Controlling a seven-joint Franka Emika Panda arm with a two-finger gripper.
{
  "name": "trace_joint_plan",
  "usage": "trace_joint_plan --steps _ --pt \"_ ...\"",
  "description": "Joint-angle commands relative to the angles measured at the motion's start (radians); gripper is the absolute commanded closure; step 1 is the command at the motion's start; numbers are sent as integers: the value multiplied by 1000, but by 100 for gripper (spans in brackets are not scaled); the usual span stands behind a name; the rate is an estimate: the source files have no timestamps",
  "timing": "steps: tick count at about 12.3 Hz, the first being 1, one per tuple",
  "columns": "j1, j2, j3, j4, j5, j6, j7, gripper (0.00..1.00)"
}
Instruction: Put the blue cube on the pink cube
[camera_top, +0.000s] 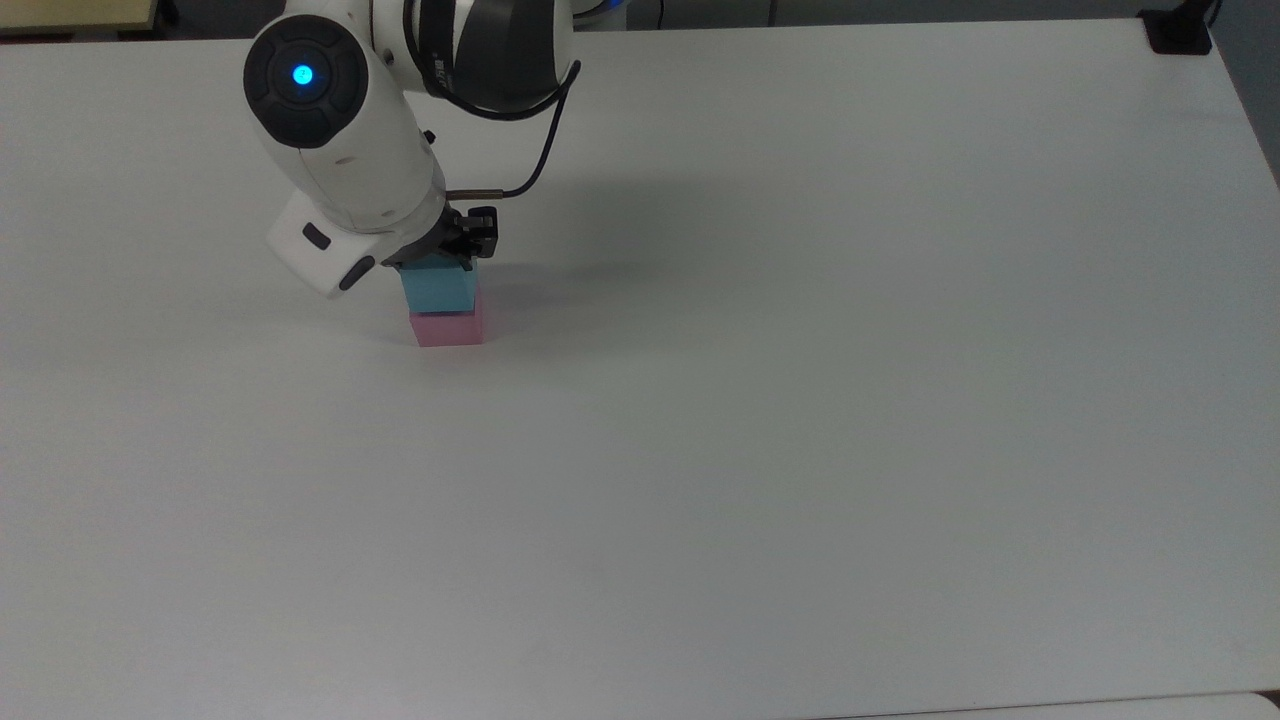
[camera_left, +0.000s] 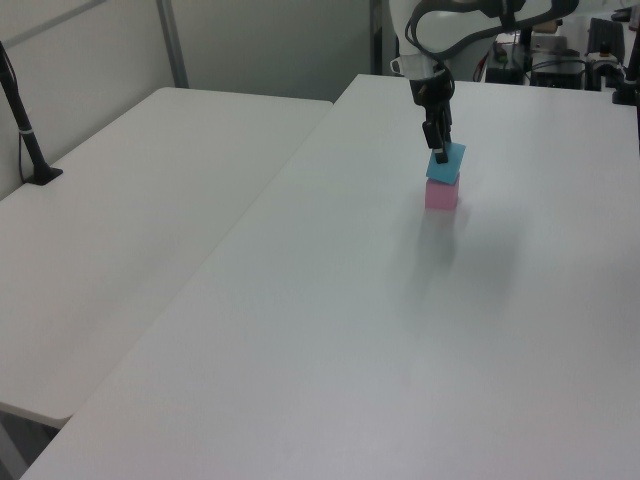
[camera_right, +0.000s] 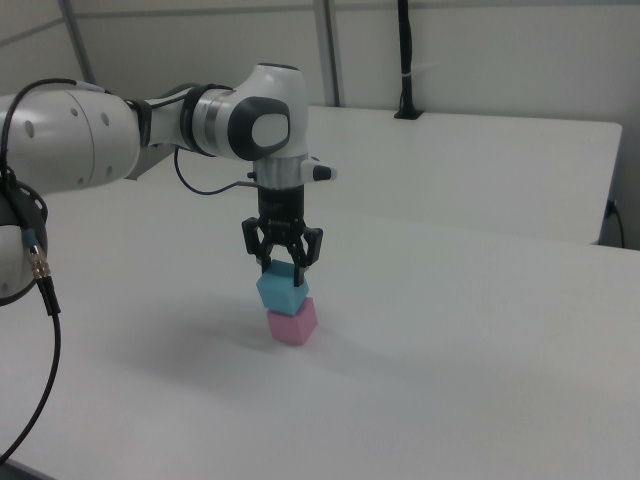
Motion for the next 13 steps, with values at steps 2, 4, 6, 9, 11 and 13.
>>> trace_joint_plan --steps 2,4,6,9,11,13 --pt "31 -5 -6 -1 -42 23 99 0" --pt "34 -103 -4 -42 -81 37 132 0" --pt "37 -311 -3 -215 -87 72 132 0" --pt "55 -552 -3 -376 -87 49 133 0" --pt "55 -565 -3 -354 -84 -8 141 0" --pt "55 -559 -3 -349 -84 6 190 0"
